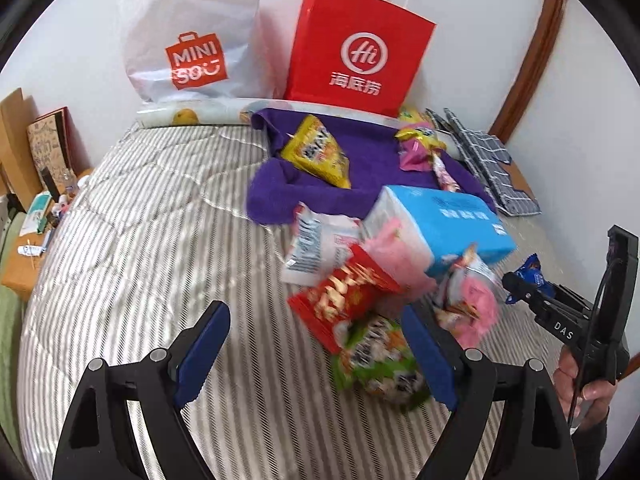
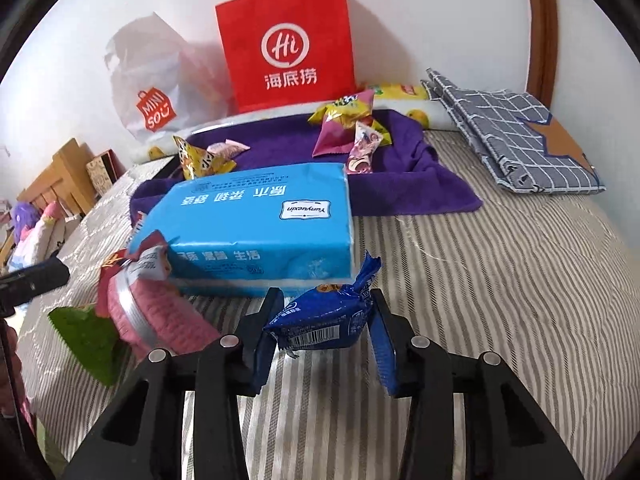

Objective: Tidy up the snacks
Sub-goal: 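Move both tools back toward the scattered snacks beside the blue tissue pack, then grasp the green snack bag with the left tool while the right tool grasps the blue snack bag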

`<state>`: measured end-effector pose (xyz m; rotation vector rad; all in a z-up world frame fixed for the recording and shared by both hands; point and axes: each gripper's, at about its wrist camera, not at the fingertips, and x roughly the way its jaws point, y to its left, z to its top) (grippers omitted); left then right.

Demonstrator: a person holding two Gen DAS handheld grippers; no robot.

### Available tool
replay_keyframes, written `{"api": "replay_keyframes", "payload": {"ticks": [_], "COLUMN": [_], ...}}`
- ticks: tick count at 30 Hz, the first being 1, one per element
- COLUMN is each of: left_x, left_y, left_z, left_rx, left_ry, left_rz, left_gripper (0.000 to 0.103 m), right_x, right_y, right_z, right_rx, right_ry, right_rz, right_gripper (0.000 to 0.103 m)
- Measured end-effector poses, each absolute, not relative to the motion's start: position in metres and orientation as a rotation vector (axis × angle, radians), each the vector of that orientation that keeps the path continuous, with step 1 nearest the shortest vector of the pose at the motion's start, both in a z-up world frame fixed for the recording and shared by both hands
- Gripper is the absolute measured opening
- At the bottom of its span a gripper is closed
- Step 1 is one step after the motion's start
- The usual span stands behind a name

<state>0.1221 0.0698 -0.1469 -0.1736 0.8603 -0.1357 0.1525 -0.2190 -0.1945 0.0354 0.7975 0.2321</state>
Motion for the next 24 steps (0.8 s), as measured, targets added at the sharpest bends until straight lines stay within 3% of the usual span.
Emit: {"api": "replay_keyframes", "payload": {"ticks": [19, 21, 24], "left_x": [0.121, 0.122, 0.124], "left_y": [0.007, 0.002, -0.002], "left_z": [-0.17, -0.171, -0.174], "left_rx": [-0.11, -0.103, -0.111], "left_ry": [0.916, 0.91, 0.921], "left_rz": [-0.229, -0.233, -0.263], "left_gripper": [0.085, 0.08, 0.064], "right_x": [0.116, 0.115, 0.114], "right_y": [-0.231, -0.233, -0.234], "right_z": [-0.203, -0.207, -0.212], "right_rx": [0.024, 0.028, 0.017], "right_ry": [0.793, 0.808, 0.832], "right_rz": [0.279, 0.289, 0.303], "right_gripper": [0.043, 0.043, 0.044]}}
